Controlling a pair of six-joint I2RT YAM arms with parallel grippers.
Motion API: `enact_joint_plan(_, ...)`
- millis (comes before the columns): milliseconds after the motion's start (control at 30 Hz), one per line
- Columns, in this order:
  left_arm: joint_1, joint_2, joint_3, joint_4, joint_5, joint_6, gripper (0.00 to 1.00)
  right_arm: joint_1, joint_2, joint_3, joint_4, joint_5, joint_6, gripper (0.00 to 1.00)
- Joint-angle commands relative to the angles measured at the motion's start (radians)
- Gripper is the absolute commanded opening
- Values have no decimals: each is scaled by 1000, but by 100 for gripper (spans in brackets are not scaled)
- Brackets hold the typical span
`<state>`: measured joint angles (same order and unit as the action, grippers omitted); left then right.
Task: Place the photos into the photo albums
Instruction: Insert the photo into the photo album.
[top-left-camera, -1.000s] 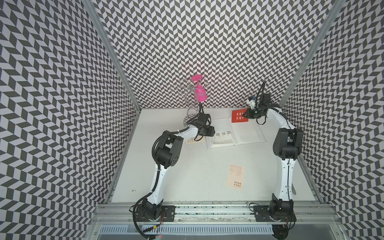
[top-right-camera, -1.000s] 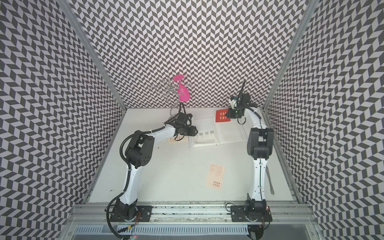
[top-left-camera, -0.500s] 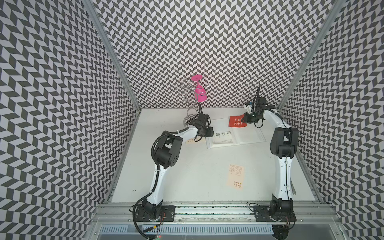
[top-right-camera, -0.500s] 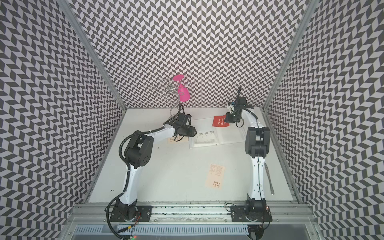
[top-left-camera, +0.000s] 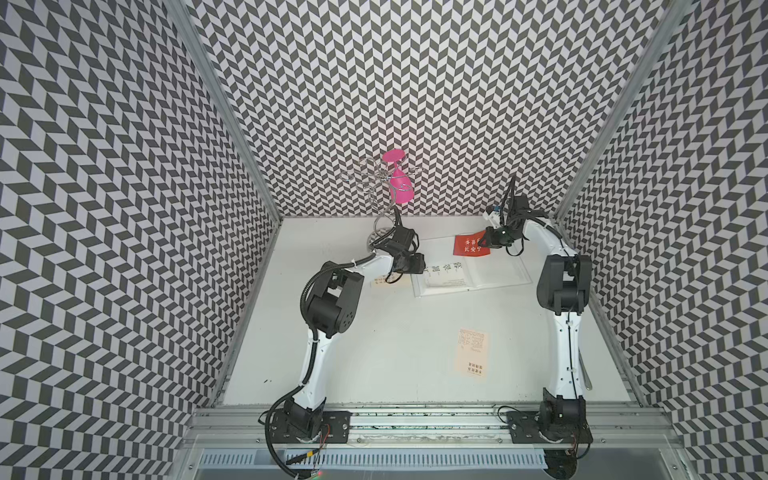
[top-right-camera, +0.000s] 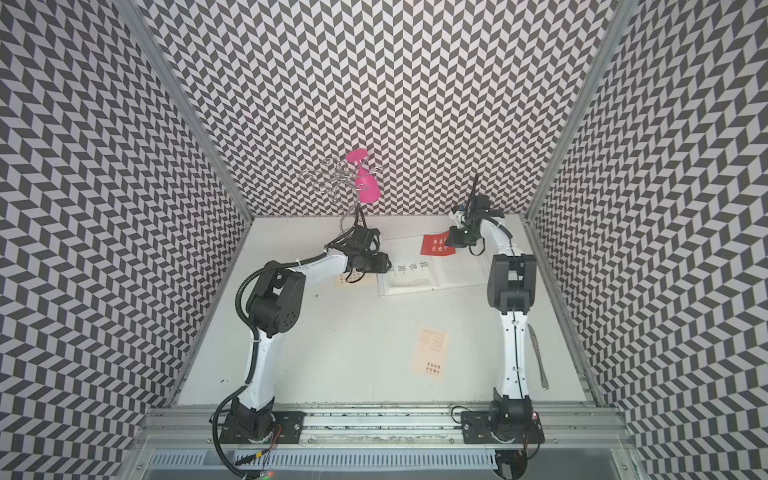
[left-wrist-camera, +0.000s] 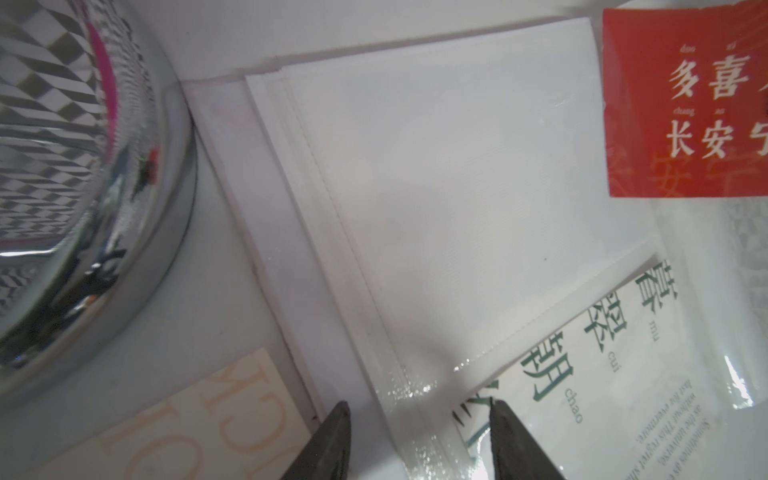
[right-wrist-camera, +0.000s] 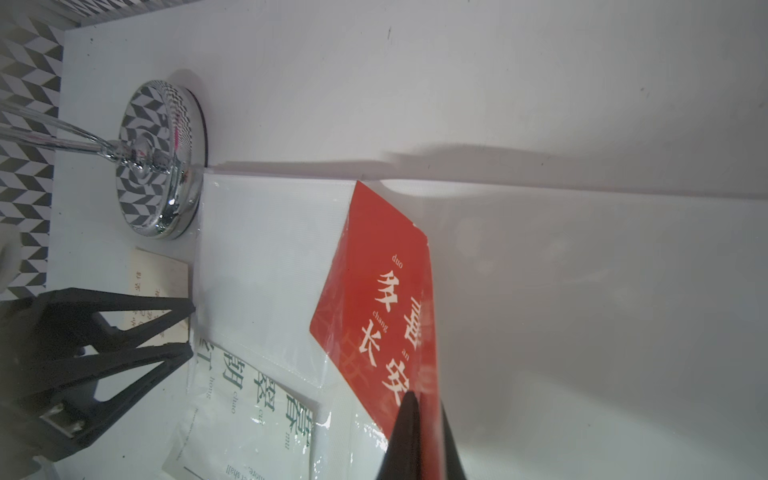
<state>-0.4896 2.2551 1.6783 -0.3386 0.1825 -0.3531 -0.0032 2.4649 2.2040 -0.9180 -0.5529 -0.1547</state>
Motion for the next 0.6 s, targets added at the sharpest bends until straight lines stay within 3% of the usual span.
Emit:
enact_joint_plan(0, 11, -13, -27, -74, -10, -11, 55, 6, 22, 28, -49, 19, -49, 0)
enact_joint_plan(433, 13, -27, -32, -67, 1, -19, 55, 24, 82, 99, -71, -24, -71, 0)
enact_joint_plan(567, 13, -22, -32, -65, 12, -23, 55, 32, 74, 93, -11, -14, -30, 17)
